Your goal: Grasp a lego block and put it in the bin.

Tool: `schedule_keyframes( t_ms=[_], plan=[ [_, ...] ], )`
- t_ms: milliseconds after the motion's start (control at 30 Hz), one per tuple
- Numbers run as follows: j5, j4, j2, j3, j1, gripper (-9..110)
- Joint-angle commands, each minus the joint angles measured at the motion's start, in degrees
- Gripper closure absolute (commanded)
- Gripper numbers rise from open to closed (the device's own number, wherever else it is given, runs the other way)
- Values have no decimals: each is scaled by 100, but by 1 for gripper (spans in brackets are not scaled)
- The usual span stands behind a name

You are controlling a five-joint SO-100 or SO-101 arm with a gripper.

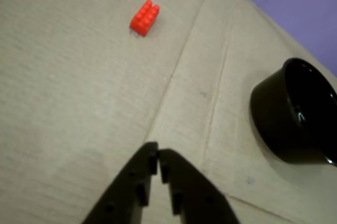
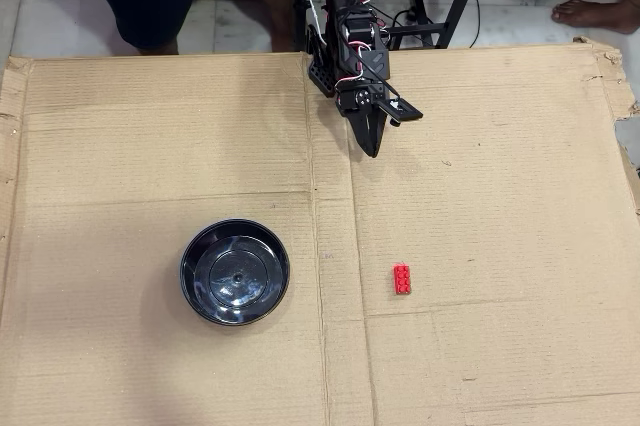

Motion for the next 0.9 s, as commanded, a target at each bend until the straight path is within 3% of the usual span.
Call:
schedule_keyframes(
  t_ms=[0,267,500,867],
  plan=[
    [747,-105,-527,-686,-35,101],
    [1679,-105,-2496,-2206,-132,100],
    [2751,-114,-4236,-3762,-563,85],
    [4034,-114,-6812,-6117,-659,83]
  ],
)
